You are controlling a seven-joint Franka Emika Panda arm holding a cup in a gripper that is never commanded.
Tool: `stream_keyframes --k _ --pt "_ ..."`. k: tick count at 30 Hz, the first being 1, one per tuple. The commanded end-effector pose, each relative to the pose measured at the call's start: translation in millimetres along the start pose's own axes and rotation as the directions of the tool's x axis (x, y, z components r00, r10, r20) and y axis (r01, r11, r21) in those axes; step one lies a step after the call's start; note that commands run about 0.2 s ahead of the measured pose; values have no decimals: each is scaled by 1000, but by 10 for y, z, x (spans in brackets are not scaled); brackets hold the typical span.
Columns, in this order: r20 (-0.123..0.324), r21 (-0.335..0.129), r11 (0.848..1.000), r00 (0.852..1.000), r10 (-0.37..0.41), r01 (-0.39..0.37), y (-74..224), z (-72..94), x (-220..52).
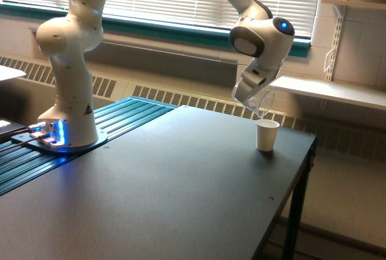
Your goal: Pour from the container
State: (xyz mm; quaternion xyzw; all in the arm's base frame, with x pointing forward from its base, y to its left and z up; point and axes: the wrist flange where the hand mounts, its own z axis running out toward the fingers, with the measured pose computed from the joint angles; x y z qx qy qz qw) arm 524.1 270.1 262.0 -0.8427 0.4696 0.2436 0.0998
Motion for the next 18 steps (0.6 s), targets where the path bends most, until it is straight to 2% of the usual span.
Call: stream_keyframes --k 1,11,18 --pt "31 -14 999 998 50 -50 35 3 147" --pt "52 -36 997 997 65 -63 50 27 211" --pt "47 -40 997 997 66 -64 25 4 219"
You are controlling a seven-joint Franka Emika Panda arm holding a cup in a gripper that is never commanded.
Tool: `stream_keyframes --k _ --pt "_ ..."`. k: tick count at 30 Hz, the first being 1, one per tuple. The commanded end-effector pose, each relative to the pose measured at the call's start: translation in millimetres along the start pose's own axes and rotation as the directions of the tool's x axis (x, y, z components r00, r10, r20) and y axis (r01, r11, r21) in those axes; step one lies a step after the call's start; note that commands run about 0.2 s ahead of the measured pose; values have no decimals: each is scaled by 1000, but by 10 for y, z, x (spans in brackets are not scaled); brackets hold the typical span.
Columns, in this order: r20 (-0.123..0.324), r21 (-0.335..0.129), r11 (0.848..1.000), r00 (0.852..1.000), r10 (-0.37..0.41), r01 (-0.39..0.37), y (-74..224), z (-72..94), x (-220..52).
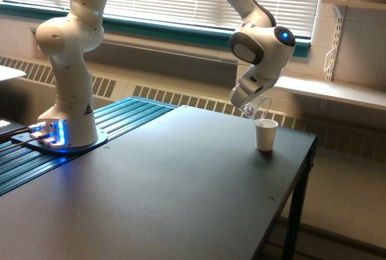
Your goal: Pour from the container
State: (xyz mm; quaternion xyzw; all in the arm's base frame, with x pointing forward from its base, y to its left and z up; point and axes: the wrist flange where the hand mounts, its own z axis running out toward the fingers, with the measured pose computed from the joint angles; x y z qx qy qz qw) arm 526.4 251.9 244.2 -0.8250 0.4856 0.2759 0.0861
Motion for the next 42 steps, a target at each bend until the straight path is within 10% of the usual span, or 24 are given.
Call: stream_keyframes --k 1,26,42 --pt "2 6 1000 1000 9 -9 -42 -74 -17" --pt "28 26 1000 1000 15 -16 -87 -67 -60" --pt "-12 84 990 994 -113 114 -251 -202 -284"
